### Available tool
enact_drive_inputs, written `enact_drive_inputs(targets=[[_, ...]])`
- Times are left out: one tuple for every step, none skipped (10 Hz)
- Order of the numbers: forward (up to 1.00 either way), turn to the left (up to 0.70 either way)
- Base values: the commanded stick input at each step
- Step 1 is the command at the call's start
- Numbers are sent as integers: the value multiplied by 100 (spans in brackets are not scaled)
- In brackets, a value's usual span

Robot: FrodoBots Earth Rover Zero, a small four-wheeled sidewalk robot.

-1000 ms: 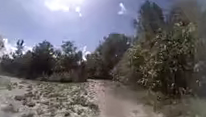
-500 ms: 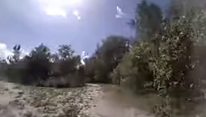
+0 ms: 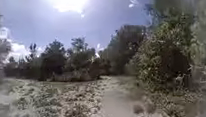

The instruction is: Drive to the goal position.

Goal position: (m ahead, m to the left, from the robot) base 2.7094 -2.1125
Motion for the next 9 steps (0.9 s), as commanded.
enact_drive_inputs(targets=[[85, 4], [85, 4], [85, 4], [85, 4], [85, 4], [85, 4], [85, 4], [85, 4], [85, 4]])
